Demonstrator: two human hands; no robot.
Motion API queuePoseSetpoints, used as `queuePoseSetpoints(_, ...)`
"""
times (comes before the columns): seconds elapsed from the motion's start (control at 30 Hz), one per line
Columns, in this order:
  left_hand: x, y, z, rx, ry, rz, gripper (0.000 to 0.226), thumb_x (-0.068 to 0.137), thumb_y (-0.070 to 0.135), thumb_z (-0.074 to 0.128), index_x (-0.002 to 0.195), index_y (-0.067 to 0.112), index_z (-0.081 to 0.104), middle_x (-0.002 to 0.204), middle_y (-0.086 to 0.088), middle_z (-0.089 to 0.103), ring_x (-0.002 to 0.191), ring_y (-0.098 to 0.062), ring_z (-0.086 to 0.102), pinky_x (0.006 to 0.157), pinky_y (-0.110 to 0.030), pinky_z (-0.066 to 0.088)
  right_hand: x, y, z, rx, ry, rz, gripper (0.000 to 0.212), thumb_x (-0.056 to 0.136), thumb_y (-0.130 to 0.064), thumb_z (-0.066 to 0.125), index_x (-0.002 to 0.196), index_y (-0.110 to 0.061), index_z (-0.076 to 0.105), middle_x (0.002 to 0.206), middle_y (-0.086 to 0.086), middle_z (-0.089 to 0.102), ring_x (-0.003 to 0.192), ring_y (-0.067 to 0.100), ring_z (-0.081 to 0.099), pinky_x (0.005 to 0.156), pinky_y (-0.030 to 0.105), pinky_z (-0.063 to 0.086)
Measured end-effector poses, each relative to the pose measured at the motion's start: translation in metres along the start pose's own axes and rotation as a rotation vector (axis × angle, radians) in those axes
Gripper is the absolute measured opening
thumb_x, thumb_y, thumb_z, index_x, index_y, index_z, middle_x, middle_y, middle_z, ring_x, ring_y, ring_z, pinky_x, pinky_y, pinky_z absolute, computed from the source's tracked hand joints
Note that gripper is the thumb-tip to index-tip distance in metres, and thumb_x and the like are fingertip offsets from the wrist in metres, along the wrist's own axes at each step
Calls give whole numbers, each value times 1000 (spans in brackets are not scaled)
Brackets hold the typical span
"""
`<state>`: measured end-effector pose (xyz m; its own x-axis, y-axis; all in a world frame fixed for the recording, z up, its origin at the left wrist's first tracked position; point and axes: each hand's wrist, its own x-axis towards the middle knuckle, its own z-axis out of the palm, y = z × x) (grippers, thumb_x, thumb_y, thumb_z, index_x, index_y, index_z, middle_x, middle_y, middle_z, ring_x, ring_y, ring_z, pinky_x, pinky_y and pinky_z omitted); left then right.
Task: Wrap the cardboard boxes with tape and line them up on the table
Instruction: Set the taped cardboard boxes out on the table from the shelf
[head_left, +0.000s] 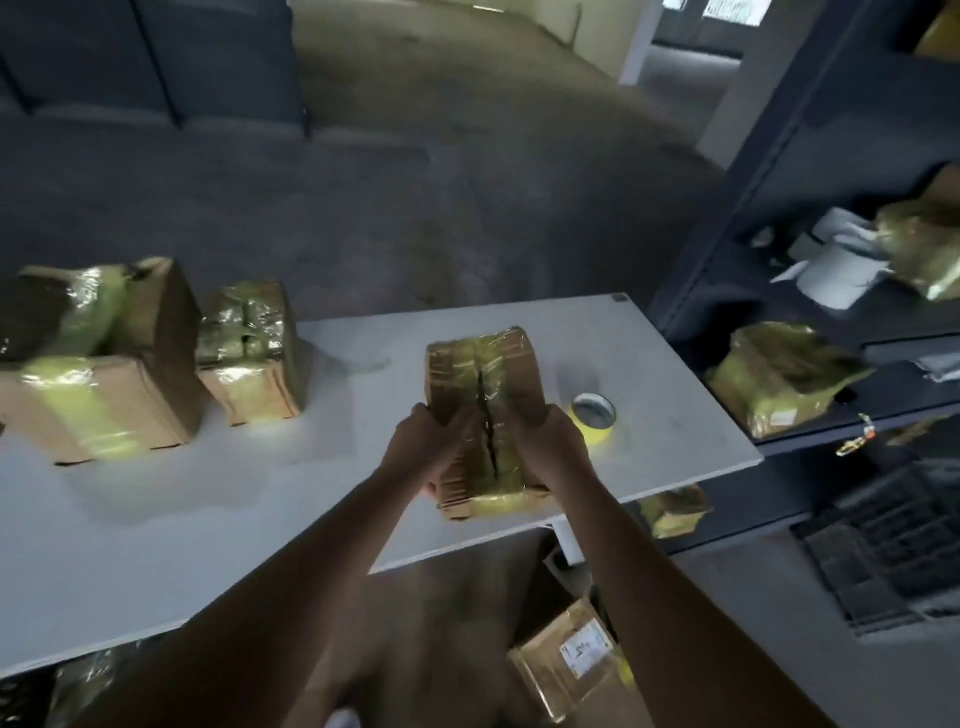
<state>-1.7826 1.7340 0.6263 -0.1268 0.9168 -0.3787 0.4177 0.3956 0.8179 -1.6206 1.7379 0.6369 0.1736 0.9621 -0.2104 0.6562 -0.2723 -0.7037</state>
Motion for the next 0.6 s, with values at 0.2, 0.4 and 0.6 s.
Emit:
queuePoseSetpoints(0.2,68,-12,-84,19,58,67,51,93,57,48,119,13,56,92,1,65,67,-8,62,42,-18,43,53,-84,59,-83,29,-20,49,86,-70,46,93,-22,48,77,-7,50,67,13,48,52,27,31)
queuePoseSetpoints(0.4,106,-31,-129,-123,-9,-44,43,97,47,49,119,10,52,97,-7,65,78,-22,66,45,-29,52,85,-118,103,-101,-83,-59,41,91,-61,48,95,-21,55,79,-8,57,69,3,50,52,21,36)
queuePoseSetpoints(0.6,139,-35,-158,-61,-6,-91,50,97,50,46,117,5,51,91,-11,64,75,-29,68,39,-28,49,116,-140,134,-67,-185,-32,51,91,-63,44,103,-15,58,86,-1,62,75,12,57,54,25,38)
